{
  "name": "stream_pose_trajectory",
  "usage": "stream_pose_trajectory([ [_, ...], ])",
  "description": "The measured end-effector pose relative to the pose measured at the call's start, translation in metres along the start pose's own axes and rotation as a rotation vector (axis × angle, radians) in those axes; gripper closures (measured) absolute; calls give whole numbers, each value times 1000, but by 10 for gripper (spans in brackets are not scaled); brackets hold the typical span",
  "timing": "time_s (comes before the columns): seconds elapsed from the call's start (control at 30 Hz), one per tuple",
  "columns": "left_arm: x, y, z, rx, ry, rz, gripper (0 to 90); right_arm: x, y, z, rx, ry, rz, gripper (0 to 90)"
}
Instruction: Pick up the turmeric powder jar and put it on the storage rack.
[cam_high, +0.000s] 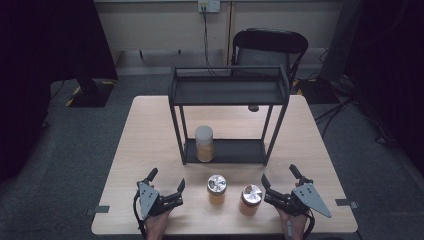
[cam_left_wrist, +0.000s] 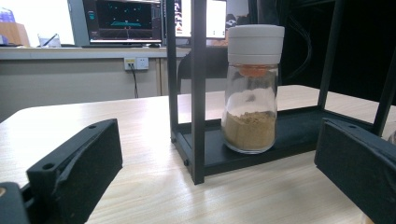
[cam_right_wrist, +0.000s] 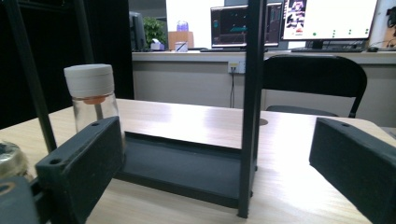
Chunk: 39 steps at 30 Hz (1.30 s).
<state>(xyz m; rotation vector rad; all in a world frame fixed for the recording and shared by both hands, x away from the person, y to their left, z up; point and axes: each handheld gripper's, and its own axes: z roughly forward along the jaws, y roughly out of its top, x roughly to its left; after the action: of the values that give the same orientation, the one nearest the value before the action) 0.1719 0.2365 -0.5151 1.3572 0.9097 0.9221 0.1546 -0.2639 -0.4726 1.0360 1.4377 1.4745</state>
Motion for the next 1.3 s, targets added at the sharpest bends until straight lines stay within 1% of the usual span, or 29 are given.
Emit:
stream_pose_trajectory([
  [0.13, 0, 0, 0, 0, 2, 1, 2, 0, 8, -1, 6, 21, 10, 5],
  [0.3, -1, 0, 0, -1, 4, 1, 2, 0, 22, -2, 21, 35, 3, 0],
  [0.37, -1, 0, 0, -1, 4, 1, 2, 0, 25, -2, 18, 44, 1, 0],
  [0.43, -1, 0, 0, 1, 4, 3, 2, 1, 29, -1, 23, 51, -17, 0],
  [0.53, -1, 0, 0, 1, 4, 3, 2, 2, 35, 0, 25, 65, -27, 0],
  [0.6, -1, 0, 0, 0, 4, 3, 2, 3, 40, 1, 28, 79, -43, 0],
  [0.63, -1, 0, 0, -1, 4, 2, 2, 3, 41, 2, 31, 88, -43, 0],
  [0.87, -1, 0, 0, -1, 7, 4, 2, 6, 56, 7, 64, 138, -72, 2],
  [1.03, -2, 0, 0, 0, 8, 4, 2, 8, 68, 11, 88, 184, -107, 33],
  [1.13, -2, 0, 0, 0, 9, 3, 2, 9, 74, 14, 108, 204, -124, 43],
  [1.3, -2, 0, 0, 0, 10, 4, 2, 12, 82, 17, 125, 236, -143, 56],
])
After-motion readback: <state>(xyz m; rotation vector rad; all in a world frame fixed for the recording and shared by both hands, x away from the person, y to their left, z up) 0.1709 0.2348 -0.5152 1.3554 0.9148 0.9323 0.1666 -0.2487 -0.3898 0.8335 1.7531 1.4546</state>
